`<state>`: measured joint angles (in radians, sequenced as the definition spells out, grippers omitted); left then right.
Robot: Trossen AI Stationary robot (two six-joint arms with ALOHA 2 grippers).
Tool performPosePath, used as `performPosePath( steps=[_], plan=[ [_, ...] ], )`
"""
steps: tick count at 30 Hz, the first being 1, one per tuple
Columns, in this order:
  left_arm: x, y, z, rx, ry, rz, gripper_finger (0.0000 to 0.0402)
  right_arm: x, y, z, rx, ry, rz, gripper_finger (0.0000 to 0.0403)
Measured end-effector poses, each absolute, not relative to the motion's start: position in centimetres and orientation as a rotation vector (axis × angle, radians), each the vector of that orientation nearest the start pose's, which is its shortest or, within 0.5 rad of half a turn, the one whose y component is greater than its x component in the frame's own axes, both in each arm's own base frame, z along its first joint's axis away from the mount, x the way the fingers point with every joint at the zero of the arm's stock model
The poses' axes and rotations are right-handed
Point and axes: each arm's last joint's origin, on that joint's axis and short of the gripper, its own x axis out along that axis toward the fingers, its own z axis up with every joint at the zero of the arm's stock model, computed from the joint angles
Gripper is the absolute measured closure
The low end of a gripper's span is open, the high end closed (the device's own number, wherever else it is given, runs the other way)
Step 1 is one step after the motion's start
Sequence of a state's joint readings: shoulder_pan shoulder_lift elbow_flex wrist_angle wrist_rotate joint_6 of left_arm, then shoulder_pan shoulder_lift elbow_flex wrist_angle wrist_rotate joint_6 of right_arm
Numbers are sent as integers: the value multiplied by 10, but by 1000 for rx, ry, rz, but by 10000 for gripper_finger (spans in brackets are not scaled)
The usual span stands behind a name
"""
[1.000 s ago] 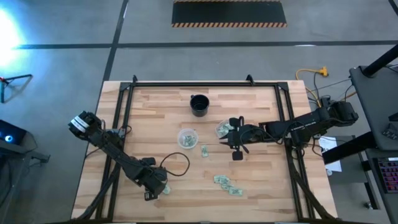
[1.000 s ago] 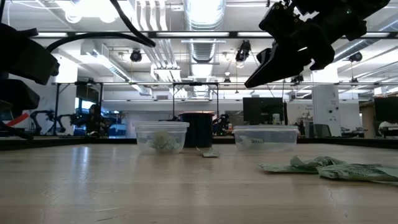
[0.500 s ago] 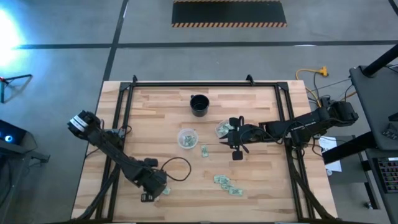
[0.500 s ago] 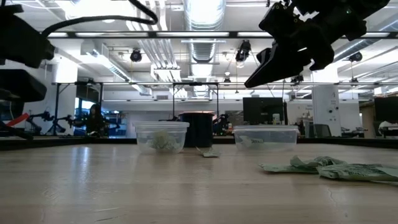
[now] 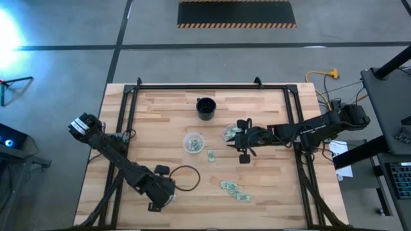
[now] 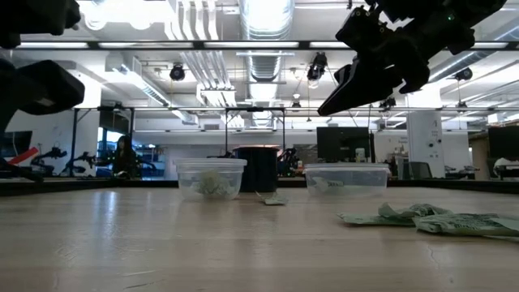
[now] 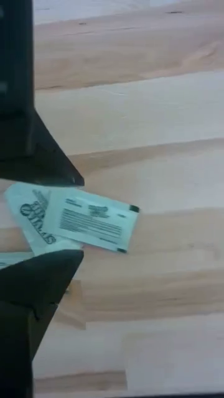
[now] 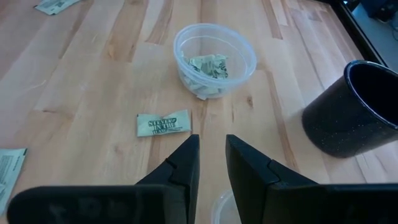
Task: Pick and place Stevia / Truvia into bins
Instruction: Put the green stevia packet into the left transparent container
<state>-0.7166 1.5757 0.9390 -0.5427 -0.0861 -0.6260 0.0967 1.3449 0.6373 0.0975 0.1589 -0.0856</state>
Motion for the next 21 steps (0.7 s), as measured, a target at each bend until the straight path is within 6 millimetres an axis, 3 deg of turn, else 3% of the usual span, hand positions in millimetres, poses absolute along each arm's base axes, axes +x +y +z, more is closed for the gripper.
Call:
performPosePath(
  steps=[10, 21],
  plan=[
    [226, -193, 172, -13, 1177, -205, 168, 264, 21, 192, -157, 604, -34, 335],
    [234, -203, 156, 31, 1210, -213, 159, 264, 21, 191, -155, 605, -34, 335]
  ],
)
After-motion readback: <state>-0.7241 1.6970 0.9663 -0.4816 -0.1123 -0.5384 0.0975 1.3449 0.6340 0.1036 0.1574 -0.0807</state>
